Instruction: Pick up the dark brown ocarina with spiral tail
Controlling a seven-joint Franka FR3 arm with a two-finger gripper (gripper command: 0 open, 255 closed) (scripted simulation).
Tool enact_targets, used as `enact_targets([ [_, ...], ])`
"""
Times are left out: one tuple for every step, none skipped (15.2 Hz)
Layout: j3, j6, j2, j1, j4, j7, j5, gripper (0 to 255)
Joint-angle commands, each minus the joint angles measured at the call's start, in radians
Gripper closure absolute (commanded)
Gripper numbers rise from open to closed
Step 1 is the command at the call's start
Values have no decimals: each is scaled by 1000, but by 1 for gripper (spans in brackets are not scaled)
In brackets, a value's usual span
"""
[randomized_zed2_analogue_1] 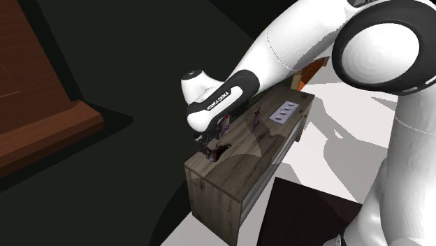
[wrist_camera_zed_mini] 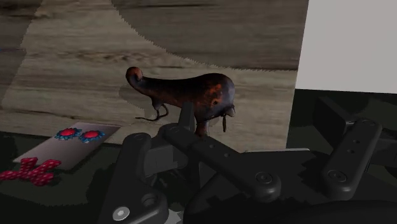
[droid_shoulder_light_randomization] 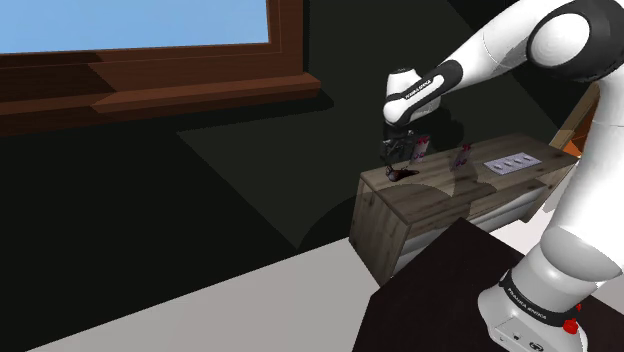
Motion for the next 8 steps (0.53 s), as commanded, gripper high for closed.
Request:
enact_targets([
  [-2,15,80,-9,73,-6,9,0],
  [-3,20,118,-15,108,-10,13,0],
  [-3,25,156,-21,145,-14,17,0],
  [-3,28,195,-28,183,-18,22,0],
  [-3,30,233,-34,223,-22,26,0],
  [-3,30,272,-41,265,-26,31,0],
  [-3,30,278,-42,272,-27,32,0],
  [-3,39,288,-42,272,-25,31,0],
])
